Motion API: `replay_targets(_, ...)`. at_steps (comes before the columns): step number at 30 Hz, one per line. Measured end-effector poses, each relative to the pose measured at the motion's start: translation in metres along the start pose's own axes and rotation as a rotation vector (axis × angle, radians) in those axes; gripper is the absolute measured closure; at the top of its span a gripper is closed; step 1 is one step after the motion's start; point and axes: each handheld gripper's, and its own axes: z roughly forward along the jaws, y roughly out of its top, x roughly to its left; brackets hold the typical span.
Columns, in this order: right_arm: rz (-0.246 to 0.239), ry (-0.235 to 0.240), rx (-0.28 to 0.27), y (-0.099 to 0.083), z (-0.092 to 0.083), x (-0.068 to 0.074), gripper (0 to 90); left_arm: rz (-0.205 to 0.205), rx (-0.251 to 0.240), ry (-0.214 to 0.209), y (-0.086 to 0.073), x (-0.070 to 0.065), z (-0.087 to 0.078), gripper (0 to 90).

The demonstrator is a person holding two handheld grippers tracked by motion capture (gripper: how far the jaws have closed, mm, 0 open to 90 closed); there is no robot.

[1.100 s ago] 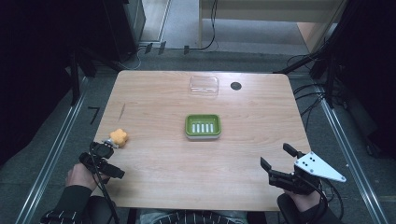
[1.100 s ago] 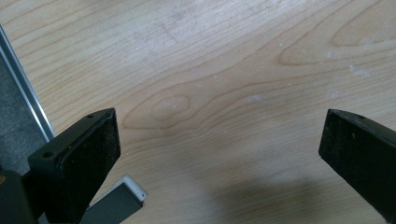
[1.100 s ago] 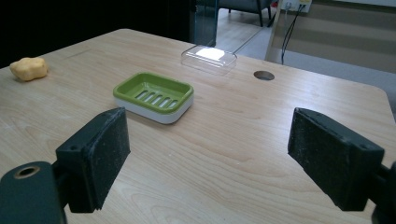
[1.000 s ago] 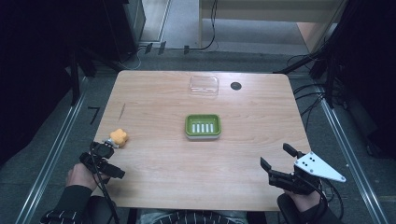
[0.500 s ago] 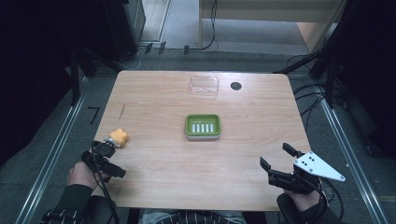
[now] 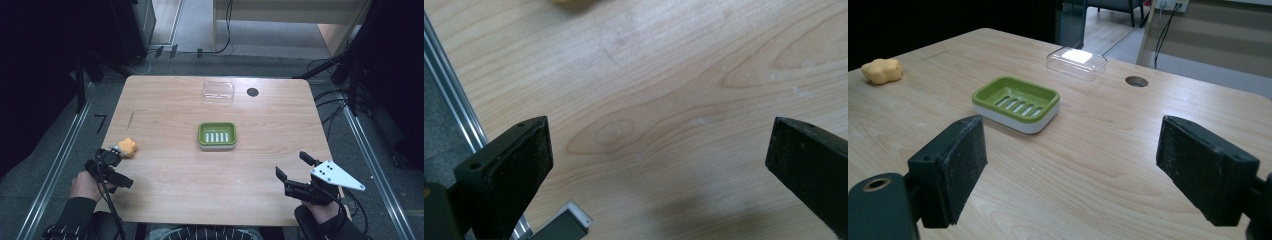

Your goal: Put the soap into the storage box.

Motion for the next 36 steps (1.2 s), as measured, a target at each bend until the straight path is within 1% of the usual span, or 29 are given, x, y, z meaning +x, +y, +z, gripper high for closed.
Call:
replay_targets(2, -0.003, 0.001, 0.004, 0.000, 0.000, 0.001, 13.5, -0.001, -0.011, 0.001, 0.003, 0.001, -0.001, 0.0)
replay_targets(5, -0.006, 0.000, 0.003, 0.000, -0.001, 0.001, 13.5, 0.003, -0.010, 0.007, 0.007, 0.002, -0.003, 0.0)
replay_targets(8, -0.001, 0.000, 0.003, 0.000, -0.001, 0.001, 13.4, -0.001, -0.018, -0.001, 0.011, 0.003, -0.004, 0.0)
replay_targets(9, -0.004, 0.002, 0.003, 0.000, 0.000, 0.001, 13.5, -0.015, -0.032, -0.004, 0.013, 0.007, -0.007, 0.0)
replay_targets(11, -0.007, 0.004, 0.005, 0.001, 0.001, 0.001, 13.5, -0.032, -0.045, 0.000, 0.017, 0.012, -0.009, 0.0)
replay_targets(12, -0.004, 0.005, 0.006, 0.001, 0.002, 0.001, 13.5, -0.032, -0.045, 0.000, 0.017, 0.012, -0.009, 0.0)
replay_targets(13, -0.005, 0.008, 0.005, 0.001, 0.002, 0.002, 13.5, -0.044, -0.044, -0.005, 0.018, 0.016, -0.009, 0.0)
replay_targets(15, -0.010, 0.011, 0.005, 0.002, 0.004, 0.002, 13.5, -0.057, -0.050, -0.005, 0.019, 0.020, -0.009, 0.0)
replay_targets(17, -0.010, 0.016, 0.004, 0.002, 0.005, 0.002, 13.5, -0.077, -0.068, -0.019, 0.020, 0.025, -0.011, 0.0)
replay_targets(18, -0.012, 0.019, 0.006, 0.002, 0.006, 0.002, 13.5, -0.083, -0.073, -0.027, 0.020, 0.028, -0.013, 0.0)
replay_targets(19, -0.012, 0.019, 0.006, 0.002, 0.006, 0.002, 13.5, -0.083, -0.073, -0.027, 0.020, 0.028, -0.013, 0.0)
replay_targets(20, -0.015, 0.022, 0.006, 0.003, 0.007, 0.002, 13.5, -0.099, -0.091, -0.022, 0.022, 0.034, -0.016, 0.0)
replay_targets(21, -0.014, 0.025, 0.007, 0.003, 0.008, 0.002, 13.5, -0.099, -0.091, -0.022, 0.022, 0.034, -0.016, 0.0)
replay_targets(22, -0.014, 0.024, 0.008, 0.003, 0.008, 0.002, 13.5, -0.115, -0.093, -0.021, 0.024, 0.040, -0.017, 0.0)
replay_targets(23, -0.013, 0.025, 0.007, 0.003, 0.008, 0.003, 13.5, -0.122, -0.095, -0.027, 0.025, 0.042, -0.017, 0.0)
replay_targets(24, -0.013, 0.026, 0.007, 0.003, 0.008, 0.002, 13.4, -0.126, -0.094, -0.023, 0.025, 0.044, -0.017, 0.0)
replay_targets(27, -0.012, 0.027, 0.006, 0.003, 0.009, 0.003, 13.5, -0.128, -0.094, -0.032, 0.027, 0.047, -0.016, 0.0)
replay_targets(29, -0.016, 0.028, 0.007, 0.004, 0.009, 0.003, 13.5, -0.127, -0.095, -0.035, 0.031, 0.049, -0.017, 0.0)
replay_targets(33, -0.018, 0.029, 0.008, 0.004, 0.009, 0.003, 13.5, -0.118, -0.095, -0.042, 0.039, 0.049, -0.017, 0.0)
replay_targets(34, -0.018, 0.030, 0.008, 0.004, 0.010, 0.003, 13.5, -0.118, -0.101, -0.045, 0.041, 0.048, -0.016, 0.0)
replay_targets(36, -0.016, 0.031, 0.008, 0.004, 0.010, 0.003, 13.5, -0.111, -0.092, -0.043, 0.044, 0.047, -0.015, 0.0)
